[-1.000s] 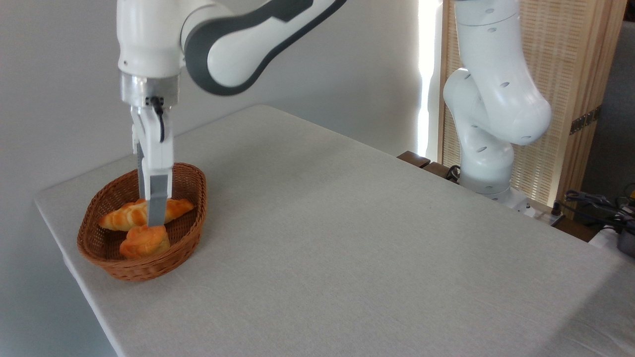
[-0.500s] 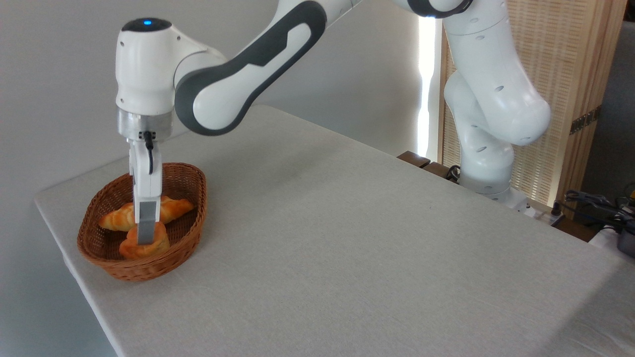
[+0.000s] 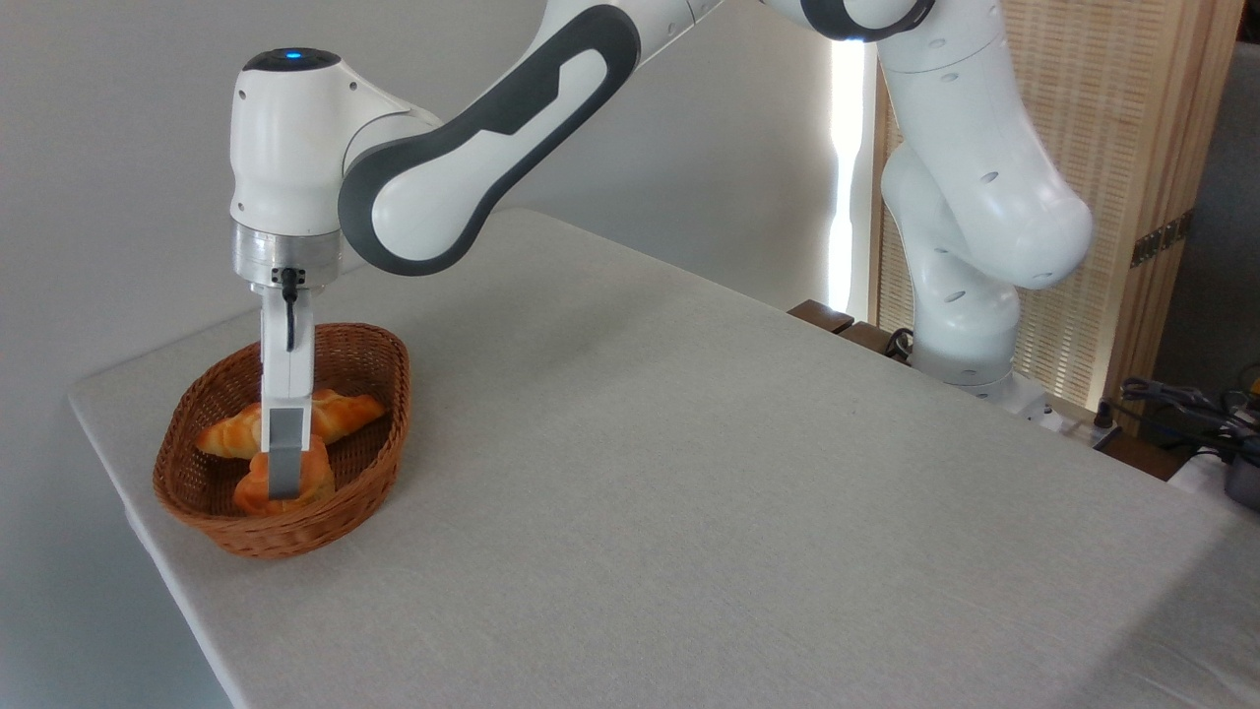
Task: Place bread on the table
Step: 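Close the gripper on the small round bun in the basket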
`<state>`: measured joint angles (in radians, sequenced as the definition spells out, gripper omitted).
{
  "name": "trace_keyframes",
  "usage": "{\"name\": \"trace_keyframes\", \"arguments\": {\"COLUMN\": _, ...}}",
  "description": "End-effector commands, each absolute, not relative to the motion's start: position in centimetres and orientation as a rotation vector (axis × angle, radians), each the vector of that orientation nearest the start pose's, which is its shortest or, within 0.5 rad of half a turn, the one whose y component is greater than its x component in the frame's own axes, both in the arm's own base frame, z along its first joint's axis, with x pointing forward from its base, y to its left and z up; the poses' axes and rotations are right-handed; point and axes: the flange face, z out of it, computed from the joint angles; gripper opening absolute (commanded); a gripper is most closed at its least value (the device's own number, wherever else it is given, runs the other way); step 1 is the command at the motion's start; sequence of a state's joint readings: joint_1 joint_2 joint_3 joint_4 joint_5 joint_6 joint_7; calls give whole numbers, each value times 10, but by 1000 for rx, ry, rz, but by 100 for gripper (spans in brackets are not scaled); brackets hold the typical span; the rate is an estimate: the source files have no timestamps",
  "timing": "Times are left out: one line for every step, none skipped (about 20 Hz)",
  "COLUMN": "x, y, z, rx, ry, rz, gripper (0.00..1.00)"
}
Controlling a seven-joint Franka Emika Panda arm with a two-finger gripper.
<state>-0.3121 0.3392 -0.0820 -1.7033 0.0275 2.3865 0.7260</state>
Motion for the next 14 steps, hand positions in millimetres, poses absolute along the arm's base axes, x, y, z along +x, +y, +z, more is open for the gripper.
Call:
{"name": "trace_keyframes", "arguments": {"x": 632, "y": -256, "z": 425, "rx": -2514, "ry": 1657, "rz": -506, "gripper": 69}}
{"name": "trace_keyframes", "arguments": {"x": 632, "y": -256, "z": 425, "rx": -2507, "ry": 1660, "rz": -504, "gripper": 64}}
{"name": "trace_keyframes", "arguments": {"x": 632, "y": -255, "z": 425, "rx": -2501, "ry": 1661, "rz": -503, "gripper": 52}}
{"name": "trace_keyframes", "arguments": {"x": 632, "y": -255, "z": 425, "rx": -2501, "ry": 1661, "rz": -503, "gripper": 47}}
{"name": "trace_keyframes", "arguments": {"x": 632, "y": -255, "z": 425, "rx": -2501, "ry": 1661, "rz": -503, "gripper": 37}}
{"name": "trace_keyframes", "arguments": {"x": 632, "y": -255, "z": 425, "rx": -2501, "ry": 1661, "rz": -503, "gripper": 32}}
{"name": "trace_keyframes", "arguments": {"x": 632, "y": -255, "z": 425, "rx": -2500, "ry": 1663, "rz": -502, "gripper": 27}}
{"name": "trace_keyframes", "arguments": {"x": 633, "y": -255, "z": 425, "rx": -2500, "ry": 1662, "rz": -502, "gripper": 24}}
{"name": "trace_keyframes", "arguments": {"x": 633, "y": -255, "z": 425, "rx": -2498, "ry": 1664, "rz": -502, "gripper": 23}}
{"name": "trace_keyframes", "arguments": {"x": 633, "y": -255, "z": 425, "rx": -2498, "ry": 1664, "rz": -502, "gripper": 19}}
{"name": "trace_keyframes", "arguments": {"x": 632, "y": -255, "z": 426, "rx": -2499, "ry": 1662, "rz": -504, "gripper": 17}}
{"name": "trace_keyframes", "arguments": {"x": 632, "y": -255, "z": 426, "rx": -2497, "ry": 1663, "rz": -504, "gripper": 17}}
{"name": "trace_keyframes", "arguments": {"x": 632, "y": -255, "z": 426, "rx": -2499, "ry": 1662, "rz": -504, "gripper": 17}}
{"name": "trace_keyframes", "arguments": {"x": 632, "y": -255, "z": 426, "rx": -2497, "ry": 1663, "rz": -504, "gripper": 17}}
